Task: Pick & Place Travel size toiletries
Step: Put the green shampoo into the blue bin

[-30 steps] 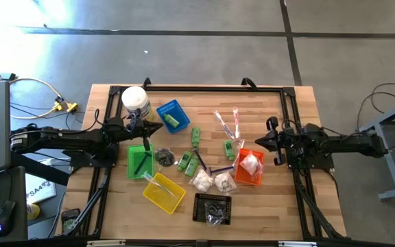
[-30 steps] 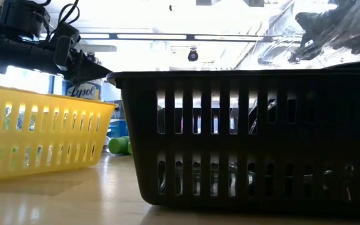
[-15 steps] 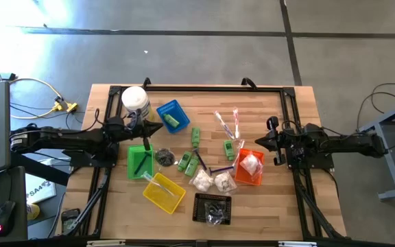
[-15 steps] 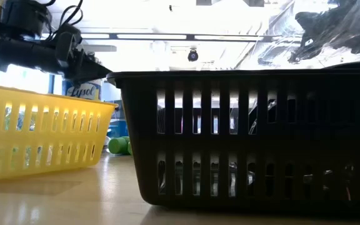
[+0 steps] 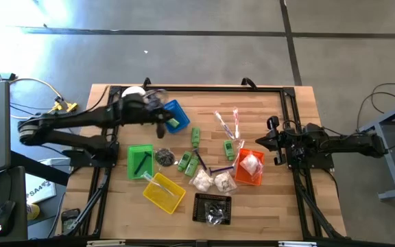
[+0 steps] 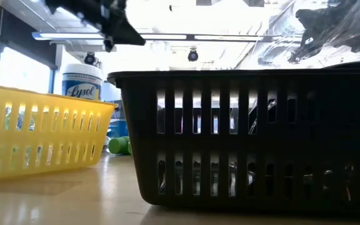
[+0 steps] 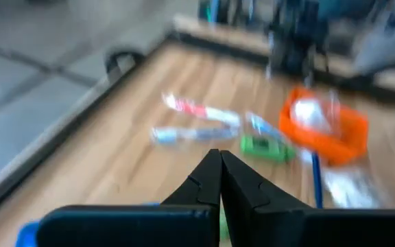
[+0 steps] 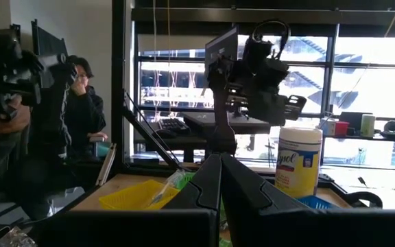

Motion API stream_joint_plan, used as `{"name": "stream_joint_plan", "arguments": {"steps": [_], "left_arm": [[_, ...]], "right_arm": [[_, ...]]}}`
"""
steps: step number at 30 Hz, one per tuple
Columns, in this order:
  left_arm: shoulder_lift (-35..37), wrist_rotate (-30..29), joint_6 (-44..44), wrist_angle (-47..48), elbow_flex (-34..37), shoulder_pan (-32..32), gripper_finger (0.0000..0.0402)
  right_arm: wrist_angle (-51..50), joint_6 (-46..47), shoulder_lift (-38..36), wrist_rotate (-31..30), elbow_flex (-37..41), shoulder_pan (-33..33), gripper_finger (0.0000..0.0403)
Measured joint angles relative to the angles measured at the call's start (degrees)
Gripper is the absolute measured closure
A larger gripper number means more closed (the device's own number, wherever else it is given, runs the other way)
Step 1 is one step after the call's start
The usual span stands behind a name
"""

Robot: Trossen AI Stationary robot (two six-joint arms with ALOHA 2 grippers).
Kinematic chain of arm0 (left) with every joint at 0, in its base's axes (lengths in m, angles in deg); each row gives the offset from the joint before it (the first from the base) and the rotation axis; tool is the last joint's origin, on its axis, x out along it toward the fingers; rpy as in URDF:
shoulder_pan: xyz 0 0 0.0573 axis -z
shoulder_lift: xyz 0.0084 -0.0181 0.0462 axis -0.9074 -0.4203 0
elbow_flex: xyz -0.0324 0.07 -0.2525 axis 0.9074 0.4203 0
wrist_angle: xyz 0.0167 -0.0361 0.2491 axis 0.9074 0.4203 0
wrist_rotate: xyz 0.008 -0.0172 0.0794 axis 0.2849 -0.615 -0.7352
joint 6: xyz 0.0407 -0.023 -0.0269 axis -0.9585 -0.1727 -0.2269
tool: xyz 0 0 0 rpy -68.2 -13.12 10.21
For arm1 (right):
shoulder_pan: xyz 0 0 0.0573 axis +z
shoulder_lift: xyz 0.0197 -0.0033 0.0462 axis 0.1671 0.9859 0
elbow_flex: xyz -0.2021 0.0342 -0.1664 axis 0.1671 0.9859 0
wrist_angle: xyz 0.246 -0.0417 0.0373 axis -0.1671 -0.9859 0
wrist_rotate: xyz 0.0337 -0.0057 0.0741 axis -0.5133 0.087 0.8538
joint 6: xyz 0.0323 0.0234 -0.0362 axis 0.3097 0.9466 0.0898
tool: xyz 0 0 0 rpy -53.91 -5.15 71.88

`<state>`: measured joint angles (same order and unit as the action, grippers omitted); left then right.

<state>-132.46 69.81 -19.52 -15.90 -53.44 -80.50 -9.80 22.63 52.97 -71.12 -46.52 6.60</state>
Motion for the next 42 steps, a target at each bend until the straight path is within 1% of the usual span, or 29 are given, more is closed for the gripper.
{"name": "stream_joint_plan", "arguments": {"steps": [3, 5, 7, 10, 14, 19, 22, 24, 26, 29, 32, 35, 39, 42], "left_arm": [[-7.92, 0.28, -0.21, 10.07, -8.64, 0.04, 0.0402], [-13.31, 0.12, -0.46, 14.78, -13.91, 0.02, 0.0402], [-18.42, 0.14, -2.84, 19.44, -19.31, -0.02, 0.0402], [-25.76, 0.22, -9.92, 25.34, -27.63, -0.02, 0.0402], [-34.41, 1.20, -22.79, 35.36, -39.92, 0.02, 0.0402], [-44.83, -0.15, -30.82, 48.47, -56.67, -0.03, 0.0402], [-49.63, -0.17, -42.54, 56.07, -64.03, 0.10, 0.0402], [-51.94, -0.25, -51.06, 58.91, -66.33, 0.37, 0.0401], [-53.24, -0.22, -56.74, 59.53, -66.68, 0.46, 0.0395], [-54.94, 1.12, -58.75, 59.28, -66.71, 0.42, 0.0371], [-56.65, 4.44, -59.11, 59.60, -66.71, 0.46, 0.0328], [-57.90, 6.21, -63.51, 60.39, -66.71, 1.34, 0.0270], [-59.71, 4.91, -74.01, 60.29, -66.71, 3.60, 0.0193], [-61.33, 2.00, -79.67, 60.09, -66.71, 6.18, 0.0153]], "right_arm": [[-0.03, 0.04, 0.00, 0.02, 0.00, 0.01, 0.0400], [-0.32, 0.27, 0.00, 0.05, 0.00, -0.01, 0.0401], [-0.89, 0.31, 0.00, 0.15, 0.00, 0.00, 0.0401], [-1.10, 0.40, 0.00, 0.17, 0.00, 0.00, 0.0401], [-1.44, 0.46, 0.02, 0.17, 0.00, -0.01, 0.0401], [-1.62, 0.48, 0.00, 0.20, 0.00, 0.02, 0.0401], [-1.86, 0.48, 0.00, 0.20, 0.00, 0.02, 0.0401], [-1.95, 0.48, 0.00, 0.20, 0.00, 0.02, 0.0401], [-2.43, 0.49, 0.00, 0.22, 0.00, 0.02, 0.0401], [-3.37, 1.77, 0.00, 0.32, 0.00, 0.02, 0.0401], [-4.26, 2.21, 0.00, 0.76, -0.02, 0.02, 0.0401], [-4.77, 2.23, 0.00, 1.89, 0.00, 0.02, 0.0401], [-5.38, 2.23, 0.02, 1.88, -0.01, 0.02, 0.0401], [-5.48, 3.01, 0.00, 1.88, 0.00, 0.02, 0.0401]]}}
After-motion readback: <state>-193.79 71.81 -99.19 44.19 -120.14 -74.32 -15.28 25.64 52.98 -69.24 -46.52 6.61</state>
